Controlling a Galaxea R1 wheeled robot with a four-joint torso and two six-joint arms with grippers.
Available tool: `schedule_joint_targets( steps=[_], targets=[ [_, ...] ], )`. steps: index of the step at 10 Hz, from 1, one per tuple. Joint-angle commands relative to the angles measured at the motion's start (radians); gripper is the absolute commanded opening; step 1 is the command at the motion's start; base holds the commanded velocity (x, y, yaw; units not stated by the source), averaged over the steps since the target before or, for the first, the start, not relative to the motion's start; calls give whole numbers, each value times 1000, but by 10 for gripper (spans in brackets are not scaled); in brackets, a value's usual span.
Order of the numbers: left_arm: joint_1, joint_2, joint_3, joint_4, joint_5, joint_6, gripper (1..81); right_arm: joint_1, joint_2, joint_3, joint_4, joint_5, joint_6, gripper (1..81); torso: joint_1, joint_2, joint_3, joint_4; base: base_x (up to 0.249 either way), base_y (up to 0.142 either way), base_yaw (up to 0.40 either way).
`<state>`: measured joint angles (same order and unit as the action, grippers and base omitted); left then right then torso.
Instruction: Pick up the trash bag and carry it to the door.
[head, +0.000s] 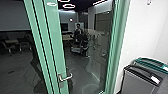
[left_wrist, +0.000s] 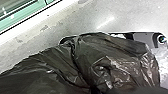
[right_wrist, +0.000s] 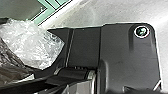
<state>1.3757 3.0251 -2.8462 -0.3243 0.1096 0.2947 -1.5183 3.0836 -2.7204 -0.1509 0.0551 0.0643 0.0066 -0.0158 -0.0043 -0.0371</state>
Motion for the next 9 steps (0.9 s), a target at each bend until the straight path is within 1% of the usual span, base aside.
schedule_joint_targets(
  steps=[1,4,5,9],
  targets=[
    [-71,-4,-9,11,55,9,10,51,11,5,7,-46,-6,811,0,0,0,0,0,0,359],
    [-71,-4,-9,13,56,11,10,51,14,5,5,-46,-6,811,0,0,0,0,0,0,359],
    [-71,-4,-9,13,55,20,10,49,13,5,5,-46,-6,811,0,0,0,0,0,0,359],
    [-71,2,-9,13,56,27,10,49,13,4,7,-46,-6,811,0,0,0,0,0,0,359]
  ],
)
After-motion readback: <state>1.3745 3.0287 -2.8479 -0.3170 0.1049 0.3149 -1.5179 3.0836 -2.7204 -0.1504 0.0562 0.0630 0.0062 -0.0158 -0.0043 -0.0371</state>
